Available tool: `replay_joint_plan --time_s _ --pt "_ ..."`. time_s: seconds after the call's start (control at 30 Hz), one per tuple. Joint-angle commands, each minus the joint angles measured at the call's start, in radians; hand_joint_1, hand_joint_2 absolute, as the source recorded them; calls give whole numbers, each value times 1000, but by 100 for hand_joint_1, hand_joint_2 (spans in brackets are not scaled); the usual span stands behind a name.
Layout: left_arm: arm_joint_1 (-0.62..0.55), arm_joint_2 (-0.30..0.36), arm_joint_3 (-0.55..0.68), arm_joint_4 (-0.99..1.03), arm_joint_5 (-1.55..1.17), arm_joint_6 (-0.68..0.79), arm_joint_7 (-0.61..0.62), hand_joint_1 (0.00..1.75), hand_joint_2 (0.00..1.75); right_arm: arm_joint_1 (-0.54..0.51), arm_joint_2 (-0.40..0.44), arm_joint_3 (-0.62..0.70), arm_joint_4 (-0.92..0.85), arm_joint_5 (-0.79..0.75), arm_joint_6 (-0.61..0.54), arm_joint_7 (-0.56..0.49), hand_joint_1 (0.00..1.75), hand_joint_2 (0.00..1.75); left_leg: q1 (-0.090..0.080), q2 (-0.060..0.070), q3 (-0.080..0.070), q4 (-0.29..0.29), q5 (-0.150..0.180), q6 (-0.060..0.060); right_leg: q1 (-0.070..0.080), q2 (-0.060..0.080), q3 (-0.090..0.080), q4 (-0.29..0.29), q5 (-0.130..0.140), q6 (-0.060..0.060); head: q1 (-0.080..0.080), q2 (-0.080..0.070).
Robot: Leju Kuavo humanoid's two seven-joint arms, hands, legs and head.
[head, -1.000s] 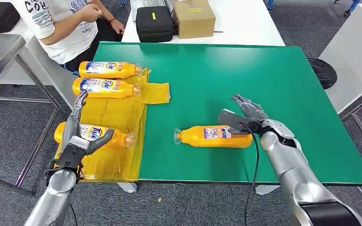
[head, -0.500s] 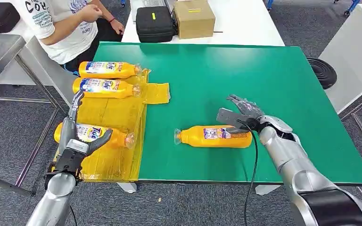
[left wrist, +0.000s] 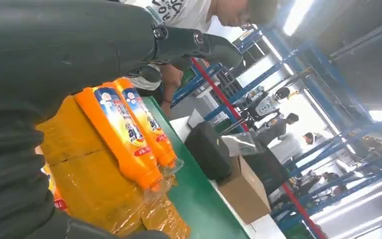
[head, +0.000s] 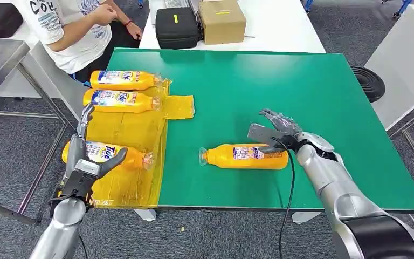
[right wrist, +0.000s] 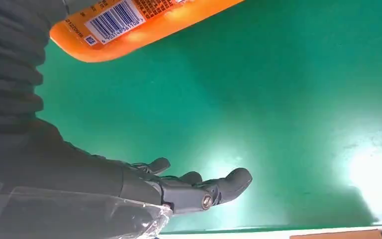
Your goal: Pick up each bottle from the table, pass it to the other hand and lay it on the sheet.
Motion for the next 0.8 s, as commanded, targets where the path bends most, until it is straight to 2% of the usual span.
replay_joint_plan --time_s 0.03,0.43,0.47,0.5,0.53,0.57,0.8 --pt "-14 -11 17 23 0 -4 5 0 175 -17 -1 41 79 2 6 -2 0 175 0 0 3 -1 -1 0 1 -1 4 -1 -1 -2 0 0" --pt "-14 -11 17 23 0 -4 5 0 175 -17 -1 41 79 2 6 -2 0 175 1 0 5 -1 -1 0 1 -1 6 -2 -1 -3 0 0" --pt "12 -12 21 -6 -6 21 6 0 175 127 -9 -69 -164 -206 6 -295 0 175 1 0 4 -1 -1 0 1 -1 5 -1 -1 -2 0 0" --pt "26 -9 18 -22 -6 24 11 0 175 232 -37 -66 -370 -239 65 -219 0 175 1 0 4 -1 -1 0 1 -1 5 -2 -1 -2 0 0" --pt "33 -8 16 -30 -6 26 12 0 175 295 -54 -66 -496 -270 103 -174 0 175 1 -2 6 -2 -2 0 2 -3 8 -4 -2 -3 0 0" --pt "35 -7 15 -34 -5 26 15 0 175 324 -63 -63 -551 -280 115 -151 0 175 2 -4 5 -3 -1 0 2 -5 8 -4 -2 -2 0 0" --pt "34 -7 15 -37 -5 27 16 0 175 306 -61 -51 -533 -282 115 -141 0 175 0 -4 -1 0 -1 0 0 -4 0 0 -2 -1 0 0"
